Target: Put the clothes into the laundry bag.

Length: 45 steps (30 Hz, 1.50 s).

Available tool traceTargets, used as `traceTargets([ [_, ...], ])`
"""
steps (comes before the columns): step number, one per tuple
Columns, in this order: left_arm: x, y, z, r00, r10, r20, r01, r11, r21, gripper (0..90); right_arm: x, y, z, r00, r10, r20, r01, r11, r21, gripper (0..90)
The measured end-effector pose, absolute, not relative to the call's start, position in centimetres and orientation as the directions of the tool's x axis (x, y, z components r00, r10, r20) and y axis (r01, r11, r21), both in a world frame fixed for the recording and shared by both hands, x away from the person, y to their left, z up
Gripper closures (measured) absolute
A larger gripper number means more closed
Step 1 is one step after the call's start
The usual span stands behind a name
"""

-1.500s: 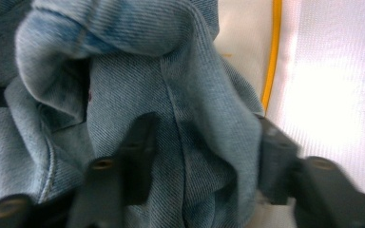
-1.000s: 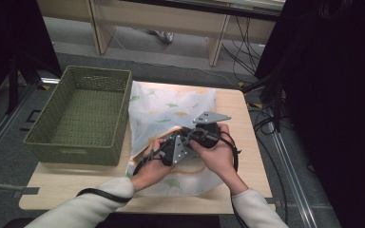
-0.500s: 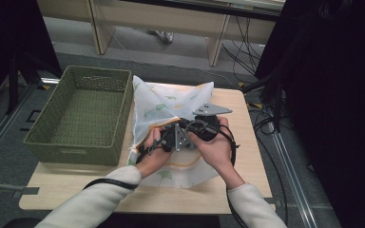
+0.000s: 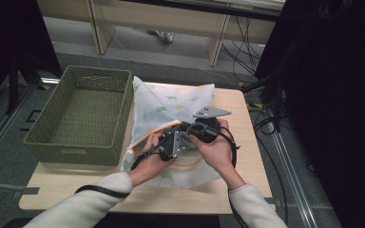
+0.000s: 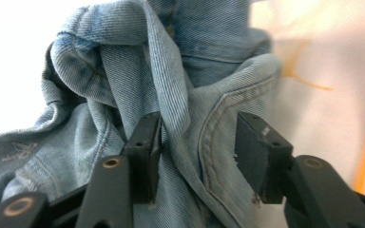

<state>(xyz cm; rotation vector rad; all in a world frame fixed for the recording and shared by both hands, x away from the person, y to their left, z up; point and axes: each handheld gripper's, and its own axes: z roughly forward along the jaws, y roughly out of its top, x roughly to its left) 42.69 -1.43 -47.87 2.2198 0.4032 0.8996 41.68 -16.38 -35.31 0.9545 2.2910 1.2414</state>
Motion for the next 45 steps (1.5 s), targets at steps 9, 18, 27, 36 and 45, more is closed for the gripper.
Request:
traceTargets([
  [9,38.3,1.8,-44.8,0.710,0.507,0.489,-0.056,-0.651,0.757,51.9,41.5,-16.7,-36.1,-0.706,0.708,-0.004,0.400,0.404,0.823,90.0],
  [18,37.2,6.0,-43.3,0.574,0.605,0.553,-0.076,-0.633,0.771,44.7,41.1,-16.4,-36.7,-0.722,0.692,-0.009,0.407,0.435,0.804,90.0],
  [27,38.7,6.1,-43.9,0.596,0.469,0.652,-0.093,-0.766,0.636,82.4,40.6,-16.6,-37.7,-0.762,0.647,-0.030,0.394,0.499,0.772,89.9],
  [36,37.4,6.4,-45.0,0.715,0.336,0.613,-0.087,-0.827,0.555,87.4,40.7,-17.3,-40.6,-0.830,0.554,-0.067,0.377,0.645,0.664,89.6],
  [45,37.3,6.3,-47.7,0.836,0.148,0.529,-0.090,-0.913,0.397,86.9,41.3,-16.0,-44.6,-0.888,0.456,-0.064,0.375,0.797,0.474,89.0],
])
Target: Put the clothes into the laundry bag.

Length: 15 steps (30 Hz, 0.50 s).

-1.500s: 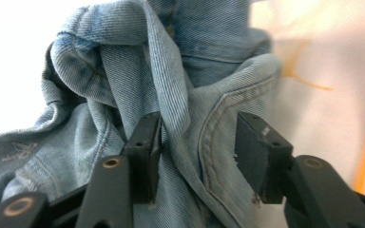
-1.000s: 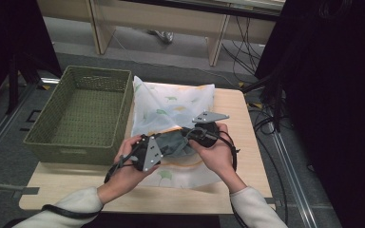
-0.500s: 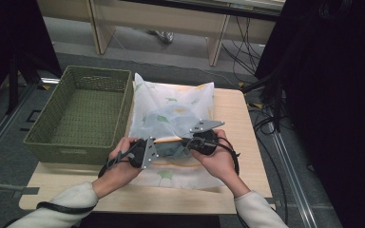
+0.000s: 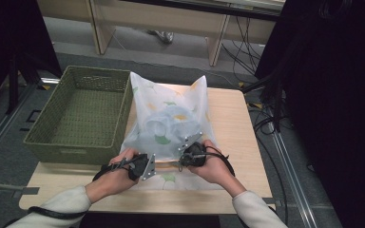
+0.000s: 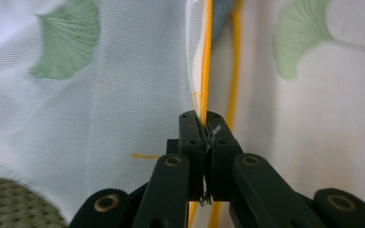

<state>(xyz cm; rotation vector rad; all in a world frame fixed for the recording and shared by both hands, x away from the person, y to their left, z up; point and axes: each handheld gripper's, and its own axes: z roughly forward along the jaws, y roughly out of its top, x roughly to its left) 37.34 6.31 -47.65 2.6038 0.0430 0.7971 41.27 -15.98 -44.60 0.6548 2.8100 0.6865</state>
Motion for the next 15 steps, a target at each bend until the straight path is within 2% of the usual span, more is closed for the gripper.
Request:
traceTargets([
  [8,37.8,6.1,-48.8,0.870,0.111,0.481,-0.074,-0.934,0.350,87.0,41.5,-15.4,-46.7,-0.915,0.392,-0.095,0.332,0.867,0.372,89.3],
  [15,38.4,6.2,-49.4,0.868,0.128,0.479,-0.047,-0.940,0.338,85.6,41.7,-15.7,-47.1,-0.906,0.398,-0.142,0.329,0.876,0.353,89.1],
])
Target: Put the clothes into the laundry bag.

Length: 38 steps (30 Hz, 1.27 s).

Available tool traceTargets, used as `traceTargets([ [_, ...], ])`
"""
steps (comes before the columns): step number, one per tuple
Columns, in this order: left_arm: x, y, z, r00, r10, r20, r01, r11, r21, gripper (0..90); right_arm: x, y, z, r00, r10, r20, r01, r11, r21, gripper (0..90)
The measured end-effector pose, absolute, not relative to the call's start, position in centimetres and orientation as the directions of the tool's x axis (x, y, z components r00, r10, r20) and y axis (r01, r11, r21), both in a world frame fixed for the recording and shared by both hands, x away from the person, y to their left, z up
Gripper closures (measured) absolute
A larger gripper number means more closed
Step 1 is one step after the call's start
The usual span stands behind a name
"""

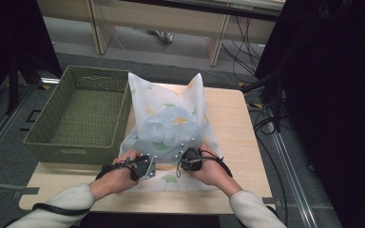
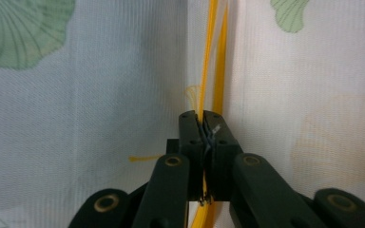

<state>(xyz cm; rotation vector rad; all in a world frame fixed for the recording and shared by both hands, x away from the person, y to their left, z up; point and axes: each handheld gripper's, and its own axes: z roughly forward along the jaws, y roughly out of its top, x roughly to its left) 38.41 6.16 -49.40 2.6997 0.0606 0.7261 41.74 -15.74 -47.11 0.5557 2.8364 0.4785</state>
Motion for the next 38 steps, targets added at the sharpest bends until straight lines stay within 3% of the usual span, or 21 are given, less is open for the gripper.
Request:
traceTargets([
  [3,38.4,6.5,-49.4,0.881,0.152,0.448,-0.026,-0.930,0.367,81.3,41.8,-15.9,-47.1,-0.899,0.416,-0.138,0.347,0.868,0.355,88.3],
  [6,38.2,6.8,-48.8,0.895,0.190,0.404,0.003,-0.908,0.418,70.5,41.7,-16.1,-46.9,-0.901,0.421,-0.103,0.357,0.857,0.372,84.2],
  [10,37.4,7.7,-47.7,0.899,0.276,0.339,0.048,-0.834,0.550,56.5,41.1,-16.8,-46.0,-0.876,0.483,-0.019,0.430,0.797,0.424,79.1],
  [14,36.4,9.7,-45.9,0.883,0.364,0.295,0.072,-0.727,0.683,45.1,41.1,-18.7,-44.6,-0.862,0.507,0.010,0.429,0.719,0.547,72.8],
  [16,35.9,11.3,-44.8,0.857,0.434,0.280,0.082,-0.650,0.756,41.9,40.9,-20.2,-43.8,-0.816,0.578,0.003,0.450,0.631,0.632,69.5],
  [20,34.9,14.3,-43.7,0.794,0.543,0.273,0.073,-0.531,0.844,38.7,40.5,-23.6,-43.0,-0.677,0.736,-0.016,0.484,0.461,0.744,63.8],
  [27,32.2,18.3,-44.7,0.722,0.648,0.242,0.118,-0.460,0.880,36.5,39.8,-28.8,-43.2,-0.479,0.877,-0.032,0.523,0.315,0.792,60.6],
  [32,32.3,18.7,-44.9,0.717,0.661,0.220,0.143,-0.448,0.882,37.3,39.6,-30.1,-43.3,-0.434,0.901,-0.007,0.546,0.269,0.793,57.9],
  [38,32.8,18.2,-45.4,0.734,0.646,0.210,0.160,-0.465,0.871,37.4,39.5,-29.7,-43.7,-0.461,0.887,-0.021,0.545,0.301,0.783,57.2],
])
